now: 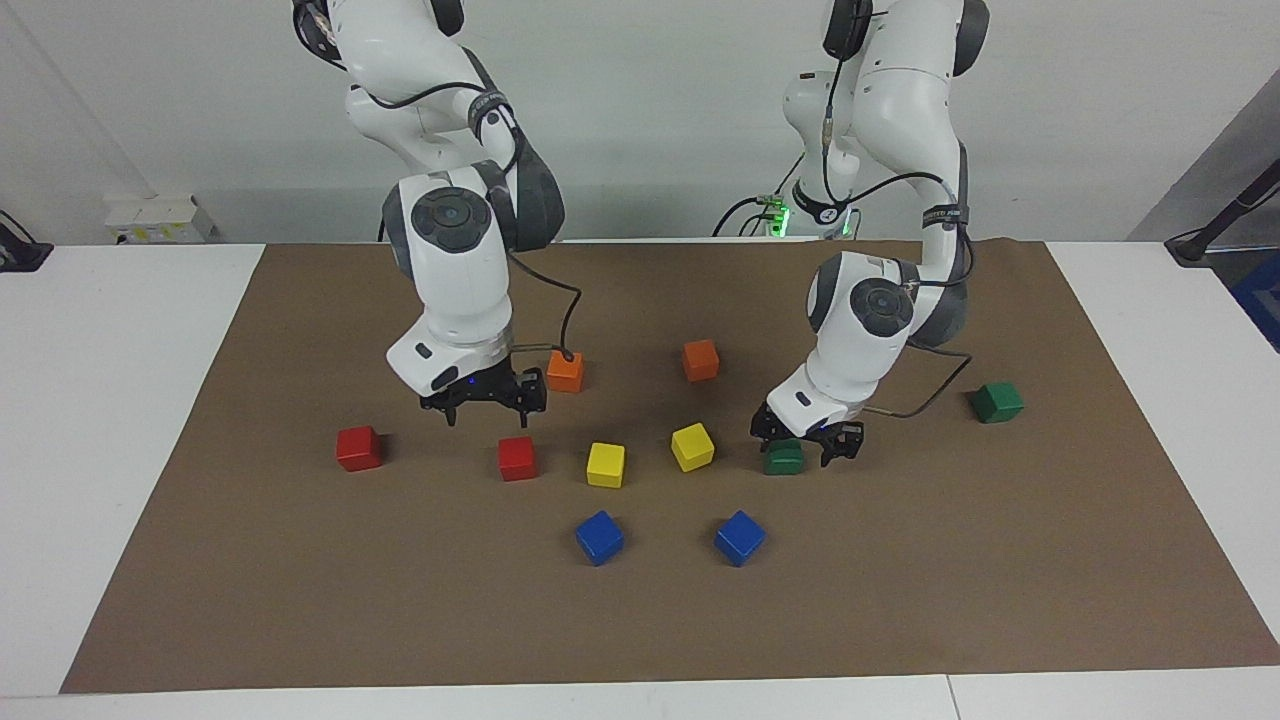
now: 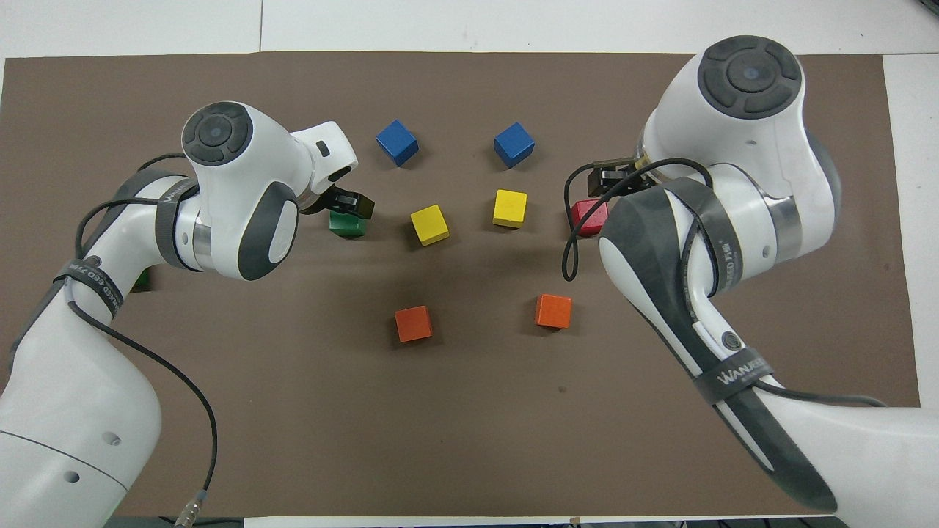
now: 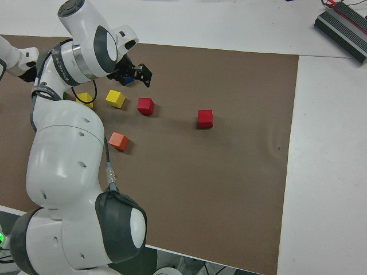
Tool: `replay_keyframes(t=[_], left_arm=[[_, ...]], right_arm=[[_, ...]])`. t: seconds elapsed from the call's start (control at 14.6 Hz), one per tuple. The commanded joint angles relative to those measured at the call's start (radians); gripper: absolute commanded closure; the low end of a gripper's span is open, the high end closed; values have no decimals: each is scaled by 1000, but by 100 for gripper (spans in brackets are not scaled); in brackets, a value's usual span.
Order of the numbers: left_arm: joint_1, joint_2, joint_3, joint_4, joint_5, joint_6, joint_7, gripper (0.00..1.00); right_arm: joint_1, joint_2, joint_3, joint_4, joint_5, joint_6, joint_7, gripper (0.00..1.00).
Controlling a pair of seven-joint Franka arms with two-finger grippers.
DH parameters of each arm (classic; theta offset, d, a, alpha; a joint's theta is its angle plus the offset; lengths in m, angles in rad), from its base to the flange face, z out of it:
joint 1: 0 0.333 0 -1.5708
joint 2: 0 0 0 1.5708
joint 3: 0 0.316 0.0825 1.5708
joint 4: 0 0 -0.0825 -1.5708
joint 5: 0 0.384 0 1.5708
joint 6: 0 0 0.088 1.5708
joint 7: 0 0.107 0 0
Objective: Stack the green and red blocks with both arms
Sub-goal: 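Grasp the second green block with the left gripper while the right grasps red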
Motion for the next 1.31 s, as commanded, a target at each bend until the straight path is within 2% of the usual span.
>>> replay_keyframes(t=[0.0, 0.14, 0.41, 0.62, 0.76, 0.82, 0.89, 0.96, 1.24], left_arm=[[-24, 18, 16, 10, 23, 32, -107, 0], [-30, 16, 16, -13, 23, 58, -135, 0], [-32, 16, 17, -27, 23, 65, -141, 0], [-38, 16, 17, -36, 23, 69, -150, 0], [-45, 13, 19, -48, 27, 72, -161, 24], [-48, 9, 19, -59, 44, 72, -163, 42], [-51, 6, 19, -63, 68, 69, -172, 79], [-50, 5, 19, -63, 82, 66, -175, 100], [-33, -8, 20, -38, 87, 21, -177, 100]], right_arm=[[-9, 66, 6, 27, 20, 75, 13, 0], [-13, 72, 6, 10, 54, 109, 10, 0], [-22, 61, 6, -88, 62, 185, -2, 0], [-33, 41, 6, -139, 62, 195, -42, 0], [-36, 34, 6, -157, 62, 195, -53, 0], [-38, 29, 6, -168, 64, 196, -56, 0], [-38, 27, 6, -176, 62, 199, -56, 0], [-36, 24, 6, -183, 64, 207, -54, 0], [-35, 11, 6, -228, 62, 242, -57, 0]])
